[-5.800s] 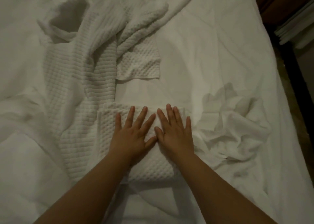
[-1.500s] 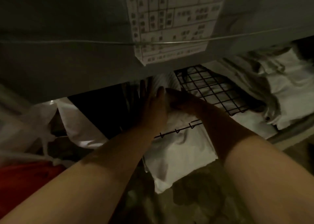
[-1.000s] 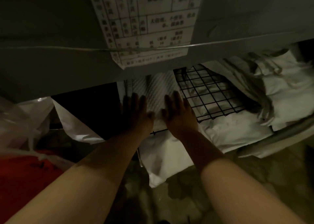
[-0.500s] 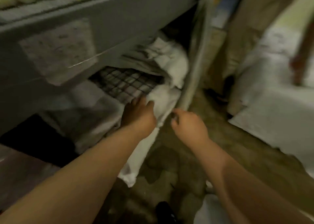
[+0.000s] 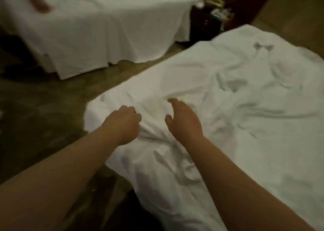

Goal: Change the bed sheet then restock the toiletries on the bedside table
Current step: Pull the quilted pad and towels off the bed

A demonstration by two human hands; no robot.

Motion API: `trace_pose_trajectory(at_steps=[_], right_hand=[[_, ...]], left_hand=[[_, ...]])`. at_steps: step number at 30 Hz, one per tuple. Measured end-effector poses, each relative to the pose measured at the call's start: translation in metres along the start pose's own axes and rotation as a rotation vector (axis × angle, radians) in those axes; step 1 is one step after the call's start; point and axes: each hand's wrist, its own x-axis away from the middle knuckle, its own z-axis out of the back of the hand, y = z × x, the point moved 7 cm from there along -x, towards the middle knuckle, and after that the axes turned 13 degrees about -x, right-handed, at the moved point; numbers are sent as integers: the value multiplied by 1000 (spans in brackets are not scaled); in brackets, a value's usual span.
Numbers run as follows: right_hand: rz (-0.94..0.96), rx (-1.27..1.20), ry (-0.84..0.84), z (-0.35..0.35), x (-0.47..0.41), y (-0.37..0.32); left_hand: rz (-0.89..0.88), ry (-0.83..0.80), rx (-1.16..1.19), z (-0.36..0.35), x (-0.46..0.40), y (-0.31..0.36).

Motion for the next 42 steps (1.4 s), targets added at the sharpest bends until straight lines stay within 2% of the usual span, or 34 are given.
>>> trace_pose_trajectory(at_steps=[6, 9, 13, 17, 21, 24, 28, 31, 34, 36, 37, 39, 41, 42], right_hand=[[-287, -25, 20, 42, 124, 182], [-379, -19, 21, 65, 167, 246], [-404, -24, 69, 97, 157, 289], [-355, -88, 152, 112, 115, 286], [-337, -116, 159, 91, 69, 288], [-450, -147, 90, 44, 47, 307], [-581, -220, 34, -21, 24, 323], [-631, -134, 132, -34, 3, 325], [-725, -228, 191, -38, -5, 328], [-738, -245, 269, -31, -3, 332], [-736, -248, 325, -25, -1, 337], [-770, -288, 352, -12, 4, 352], [-839, -417, 384, 1, 12, 372], [-882, -503, 472, 15, 17, 382]], left_hand=[[-151, 122, 48, 51, -59, 183], [-240, 67, 51, 35, -63, 268], [-317, -50, 42, -7, -54, 335], [-369, -162, -43, -46, -53, 347], [-320, -126, -4, -52, -100, 328], [-309, -92, 54, -52, -150, 318], [-299, -145, 202, -62, -219, 310], [-101, -208, 455, -74, -280, 299], [157, -275, 635, -86, -321, 286], [256, -292, 713, -93, -337, 281], [253, -295, 725, -94, -341, 283], [127, -263, 642, -84, -342, 299], [5, -155, 577, -62, -333, 318], [-56, -93, 584, -46, -322, 329]])
